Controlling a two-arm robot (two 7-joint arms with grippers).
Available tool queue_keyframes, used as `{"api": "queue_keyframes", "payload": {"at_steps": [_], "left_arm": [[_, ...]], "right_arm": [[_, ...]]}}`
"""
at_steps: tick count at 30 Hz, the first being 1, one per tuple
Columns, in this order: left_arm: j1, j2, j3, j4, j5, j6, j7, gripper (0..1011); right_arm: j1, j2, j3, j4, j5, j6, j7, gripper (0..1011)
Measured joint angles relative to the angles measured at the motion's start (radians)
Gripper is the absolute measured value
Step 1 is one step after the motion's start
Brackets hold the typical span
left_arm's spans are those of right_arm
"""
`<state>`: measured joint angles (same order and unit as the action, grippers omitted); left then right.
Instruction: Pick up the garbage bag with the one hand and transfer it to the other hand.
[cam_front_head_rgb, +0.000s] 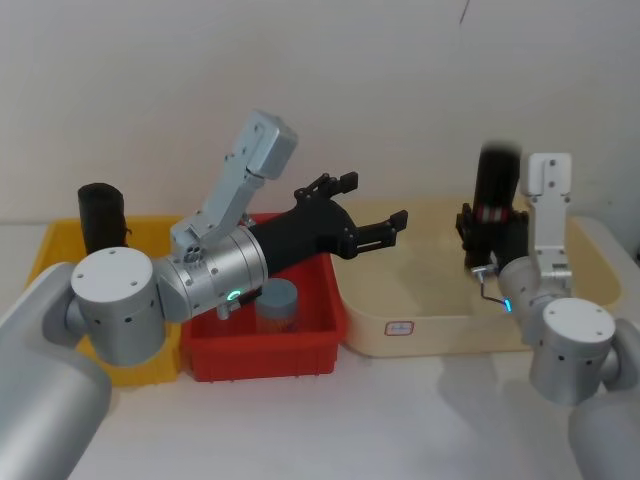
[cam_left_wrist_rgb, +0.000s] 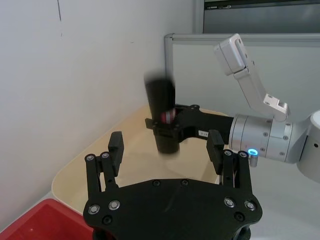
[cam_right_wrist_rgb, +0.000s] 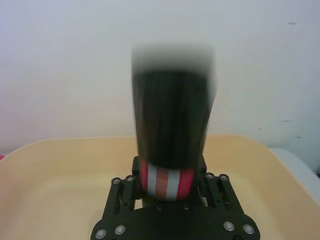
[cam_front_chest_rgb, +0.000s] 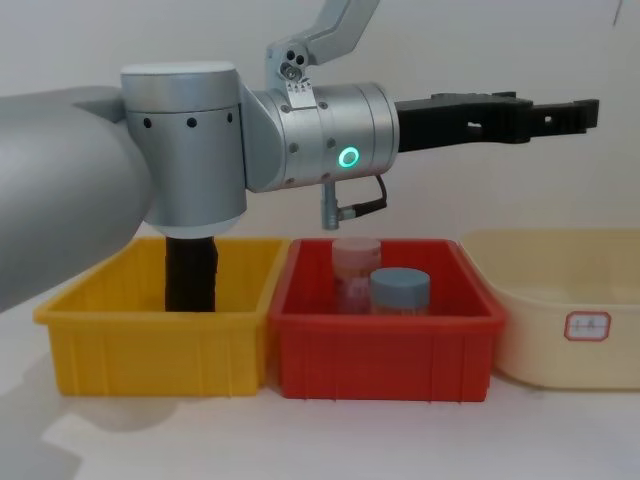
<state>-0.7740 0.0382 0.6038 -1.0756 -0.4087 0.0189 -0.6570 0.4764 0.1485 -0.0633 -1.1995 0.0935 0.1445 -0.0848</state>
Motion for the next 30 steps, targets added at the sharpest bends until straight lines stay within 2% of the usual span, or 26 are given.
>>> {"api": "queue_keyframes", "payload": {"at_steps": [2,4,7,8,10,14,24,30], "left_arm": [[0.000,0.000,0.000,0.000,0.000,0.000,0.000,1001],[0.000,0.000,0.000,0.000,0.000,0.000,0.000,1002],[0.000,0.000,0.000,0.000,0.000,0.000,0.000,1002],[0.000,0.000,0.000,0.000,0.000,0.000,0.000,1001],[0.002,0.002,0.000,-0.002,0.000,0.000,0.002,1001],[0.011,0.009,-0.001,-0.020,0.002,-0.001,0.021,1001],[0.062,0.043,-0.019,-0.110,0.033,-0.007,0.114,1001],[0.108,0.069,-0.038,-0.184,0.061,-0.010,0.184,1001]], "right_arm": [[0.002,0.005,0.006,0.000,-0.002,0.001,-0.001,618],[0.002,0.008,0.010,-0.001,-0.003,0.002,-0.001,716],[0.000,0.012,0.015,-0.009,-0.004,0.004,0.001,770],[-0.005,0.015,0.017,-0.018,-0.004,0.006,0.005,826],[-0.012,0.019,0.019,-0.034,-0.004,0.009,0.015,852],[-0.029,0.023,0.020,-0.073,-0.002,0.014,0.034,984],[-0.085,0.020,0.004,-0.203,0.018,0.031,0.098,1000],[-0.119,0.004,-0.024,-0.278,0.024,0.047,0.130,1000]]}}
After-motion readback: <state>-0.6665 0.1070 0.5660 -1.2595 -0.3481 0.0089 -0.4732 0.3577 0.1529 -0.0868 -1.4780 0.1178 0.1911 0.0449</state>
